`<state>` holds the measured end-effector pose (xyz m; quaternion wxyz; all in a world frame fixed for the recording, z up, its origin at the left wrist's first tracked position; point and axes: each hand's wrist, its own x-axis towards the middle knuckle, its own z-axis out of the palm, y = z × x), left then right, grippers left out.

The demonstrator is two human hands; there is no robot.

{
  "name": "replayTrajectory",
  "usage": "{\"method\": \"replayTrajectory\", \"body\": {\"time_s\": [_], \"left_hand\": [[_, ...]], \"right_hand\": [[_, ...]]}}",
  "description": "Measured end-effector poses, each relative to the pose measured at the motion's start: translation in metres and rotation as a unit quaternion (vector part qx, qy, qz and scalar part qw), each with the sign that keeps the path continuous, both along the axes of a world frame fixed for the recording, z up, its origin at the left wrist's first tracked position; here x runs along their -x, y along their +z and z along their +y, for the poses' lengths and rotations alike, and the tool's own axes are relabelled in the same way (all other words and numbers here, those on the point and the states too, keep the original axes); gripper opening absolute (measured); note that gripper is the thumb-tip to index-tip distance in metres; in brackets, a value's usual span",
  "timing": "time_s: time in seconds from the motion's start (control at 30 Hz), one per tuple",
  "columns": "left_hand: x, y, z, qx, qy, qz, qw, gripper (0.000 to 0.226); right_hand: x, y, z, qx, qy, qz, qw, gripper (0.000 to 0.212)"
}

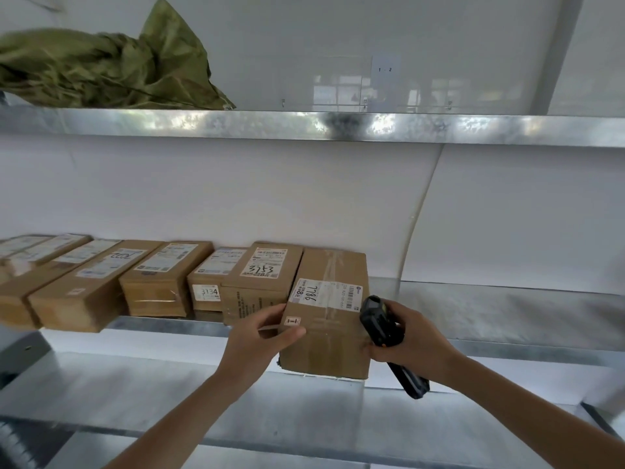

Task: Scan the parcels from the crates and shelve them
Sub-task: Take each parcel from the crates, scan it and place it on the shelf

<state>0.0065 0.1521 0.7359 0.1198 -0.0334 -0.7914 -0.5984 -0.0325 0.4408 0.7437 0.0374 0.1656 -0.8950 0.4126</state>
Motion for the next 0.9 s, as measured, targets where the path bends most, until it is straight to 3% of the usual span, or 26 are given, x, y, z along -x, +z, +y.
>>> {"method": "replayTrajectory", "body": {"time_s": [0.27, 0.57, 0.77, 0.9], "left_hand": [[0.016, -0.001, 0.006, 0.013, 0.079, 0.004, 0.997, 0.024], [0.022, 0.001, 0.014, 0.040, 0.125, -0.022, 0.991, 0.033], [0.006, 0.015, 0.014, 0.063, 0.138, -0.021, 0.988, 0.028], [-0.009, 0.027, 0.000, 0.065, 0.163, -0.005, 0.985, 0.023]], "right_hand": [[0.024, 0.001, 0.000, 0.005, 0.010, -0.024, 1.000, 0.071], [0.032, 0.006, 0.001, 0.005, 0.015, -0.033, 0.999, 0.078], [0.013, 0.023, 0.011, -0.005, 0.003, -0.012, 1.000, 0.067], [-0.011, 0.052, 0.017, -0.041, -0.003, 0.038, 0.998, 0.077]]}}
